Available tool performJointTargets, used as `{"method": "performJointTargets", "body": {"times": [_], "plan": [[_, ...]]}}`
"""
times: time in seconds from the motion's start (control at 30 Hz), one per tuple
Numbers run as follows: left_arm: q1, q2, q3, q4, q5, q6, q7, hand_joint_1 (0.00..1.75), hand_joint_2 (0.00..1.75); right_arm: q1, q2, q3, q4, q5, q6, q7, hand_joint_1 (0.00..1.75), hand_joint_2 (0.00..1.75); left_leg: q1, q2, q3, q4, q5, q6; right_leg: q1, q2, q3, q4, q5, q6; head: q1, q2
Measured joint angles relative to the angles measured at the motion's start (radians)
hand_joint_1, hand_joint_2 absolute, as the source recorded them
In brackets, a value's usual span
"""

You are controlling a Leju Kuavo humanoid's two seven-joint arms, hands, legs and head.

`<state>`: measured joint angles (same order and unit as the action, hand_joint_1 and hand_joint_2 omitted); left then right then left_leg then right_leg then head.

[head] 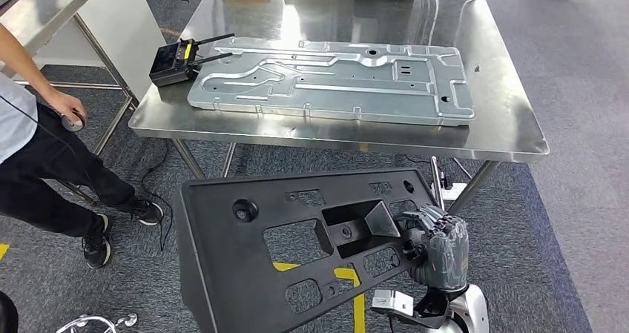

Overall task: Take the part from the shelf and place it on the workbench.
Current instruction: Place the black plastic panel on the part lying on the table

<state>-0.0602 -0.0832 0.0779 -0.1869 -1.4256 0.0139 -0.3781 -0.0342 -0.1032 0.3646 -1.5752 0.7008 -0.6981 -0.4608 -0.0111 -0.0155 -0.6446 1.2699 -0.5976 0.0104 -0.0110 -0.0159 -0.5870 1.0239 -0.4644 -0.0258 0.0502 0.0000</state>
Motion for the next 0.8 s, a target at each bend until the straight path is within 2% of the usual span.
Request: {"method": "performJointTargets", "body": {"times": [0.07, 0.1, 0.17, 0.23, 0.3, 0.33, 0.4, 0.43, 0.47, 0.5, 0.53, 0.57, 0.6, 0.63, 0.67, 0.7, 0.8], "plan": [[0.005, 0.0, -0.001, 0.0, 0.0, 0.0, 0.005, 0.0, 1.75, 0.0, 0.0, 0.0, 0.0, 0.0, 0.0, 0.0, 1.75, 1.75, 0.0, 0.003, 0.053, -0.118, 0.072, 0.007, 0.002, 0.002, 0.006, 0.001, -0.004, 0.002, 0.0, 0.0], [0.008, 0.0, -0.002, 0.0, 0.0, -0.001, 0.007, 0.0, 1.75, -0.001, 0.0, 0.0, 0.0, 0.0, 0.0, 0.0, 1.75, 1.75, -0.001, 0.004, 0.079, -0.179, 0.098, 0.01, 0.004, 0.002, 0.008, 0.002, -0.005, 0.005, 0.0, 0.0], [0.01, 0.0, -0.003, 0.0, 0.0, -0.002, 0.009, 0.0, 1.75, -0.002, 0.001, 0.0, 0.0, -0.001, 0.0, -0.001, 1.75, 1.75, -0.003, 0.005, 0.105, -0.249, 0.111, 0.019, 0.007, 0.002, 0.003, 0.005, -0.005, 0.013, 0.001, 0.0], [0.01, 0.0, -0.004, 0.0, 0.0, -0.003, 0.009, 0.0, 1.75, -0.003, 0.005, -0.001, -0.001, -0.001, -0.001, -0.013, 1.75, 1.75, -0.004, 0.002, 0.105, -0.259, 0.108, 0.028, 0.008, 0.001, -0.003, 0.004, -0.001, 0.022, 0.001, 0.0], [0.01, -0.002, -0.004, 0.0, 0.0, -0.003, 0.009, 0.0, 1.75, -0.003, 0.013, -0.007, -0.007, -0.001, -0.001, -0.032, 1.75, 1.75, 0.0, 0.001, 0.107, -0.267, 0.115, 0.039, 0.008, 0.003, -0.012, 0.023, -0.014, 0.031, 0.002, 0.0], [0.01, -0.003, -0.004, 0.0, 0.0, -0.003, 0.009, 0.0, 1.75, -0.003, 0.018, -0.011, -0.011, 0.0, -0.001, -0.038, 1.75, 1.75, 0.003, 0.001, 0.11, -0.272, 0.118, 0.044, 0.008, 0.006, -0.029, 0.059, -0.035, 0.035, 0.002, 0.0], [0.01, -0.004, -0.005, 0.0, 0.0, -0.004, 0.009, 0.0, 1.75, -0.005, 0.025, -0.018, -0.018, 0.003, -0.001, -0.042, 1.75, 1.75, 0.006, 0.002, 0.111, -0.274, 0.119, 0.05, 0.004, 0.009, -0.092, 0.185, -0.095, 0.042, 0.003, 0.0], [0.01, -0.004, -0.005, 0.0, 0.0, -0.004, 0.009, 0.0, 1.75, -0.005, 0.028, -0.02, -0.02, 0.005, -0.001, -0.042, 1.75, 1.75, 0.005, 0.002, 0.111, -0.274, 0.118, 0.051, 0.002, 0.01, -0.125, 0.249, -0.116, 0.045, 0.003, 0.0], [0.01, -0.004, -0.005, 0.0, 0.0, -0.004, 0.009, 0.0, 1.75, -0.007, 0.03, -0.022, -0.022, 0.009, -0.001, -0.042, 1.75, 1.75, 0.005, 0.001, 0.112, -0.273, 0.117, 0.052, 0.0, 0.01, -0.146, 0.286, -0.119, 0.047, 0.003, 0.0], [0.009, -0.004, -0.005, 0.0, 0.0, -0.004, 0.009, 0.0, 1.75, -0.01, 0.033, -0.024, -0.025, 0.015, -0.001, -0.042, 1.75, 1.75, 0.005, -0.001, 0.113, -0.273, 0.116, 0.051, -0.001, 0.01, -0.15, 0.284, -0.103, 0.048, 0.003, 0.0], [0.009, -0.004, -0.005, 0.0, 0.0, -0.005, 0.009, 0.0, 1.75, -0.016, 0.034, -0.026, -0.028, 0.02, -0.001, -0.041, 1.75, 1.75, 0.005, -0.002, 0.116, -0.272, 0.113, 0.05, -0.002, 0.01, -0.132, 0.241, -0.068, 0.046, 0.003, 0.0], [0.009, -0.004, -0.006, 0.0, 0.0, -0.005, 0.009, 0.0, 1.75, -0.023, 0.035, -0.028, -0.033, 0.025, -0.001, -0.04, 1.75, 1.75, 0.005, -0.004, 0.12, -0.271, 0.11, 0.048, -0.002, 0.01, -0.101, 0.169, -0.026, 0.043, 0.003, 0.0], [0.009, -0.004, -0.006, 0.0, 0.0, -0.006, 0.009, 0.0, 1.75, -0.032, 0.036, -0.03, -0.036, 0.028, -0.001, -0.038, 1.75, 1.75, 0.003, -0.005, 0.122, -0.269, 0.106, 0.044, 0.0, 0.01, -0.067, 0.099, 0.003, 0.04, 0.003, 0.0], [0.009, -0.004, -0.006, 0.0, 0.0, -0.006, 0.009, 0.0, 1.75, -0.039, 0.036, -0.031, -0.039, 0.029, -0.001, -0.037, 1.75, 1.75, 0.001, -0.005, 0.122, -0.267, 0.102, 0.04, 0.002, 0.011, -0.043, 0.046, 0.02, 0.036, 0.003, 0.0], [0.009, -0.004, -0.007, 0.0, 0.0, -0.007, 0.009, 0.0, 1.75, -0.044, 0.037, -0.031, -0.041, 0.03, -0.001, -0.036, 1.75, 1.75, 0.0, -0.006, 0.121, -0.265, 0.099, 0.036, 0.004, 0.012, -0.03, 0.017, 0.024, 0.033, 0.003, 0.0], [0.009, -0.004, -0.007, 0.0, 0.0, -0.007, 0.009, 0.0, 1.75, -0.048, 0.037, -0.032, -0.042, 0.03, -0.001, -0.034, 1.75, 1.75, -0.002, -0.006, 0.119, -0.265, 0.098, 0.031, 0.006, 0.013, -0.028, 0.01, 0.018, 0.03, 0.003, 0.0], [0.008, -0.002, -0.008, 0.0, 0.0, -0.008, 0.009, 0.0, 1.75, -0.053, 0.04, -0.034, -0.048, 0.03, -0.001, -0.031, 1.75, 1.75, -0.002, -0.004, 0.117, -0.251, 0.082, 0.017, -0.003, 0.012, -0.02, 0.0, 0.016, 0.017, 0.001, 0.0]]}}
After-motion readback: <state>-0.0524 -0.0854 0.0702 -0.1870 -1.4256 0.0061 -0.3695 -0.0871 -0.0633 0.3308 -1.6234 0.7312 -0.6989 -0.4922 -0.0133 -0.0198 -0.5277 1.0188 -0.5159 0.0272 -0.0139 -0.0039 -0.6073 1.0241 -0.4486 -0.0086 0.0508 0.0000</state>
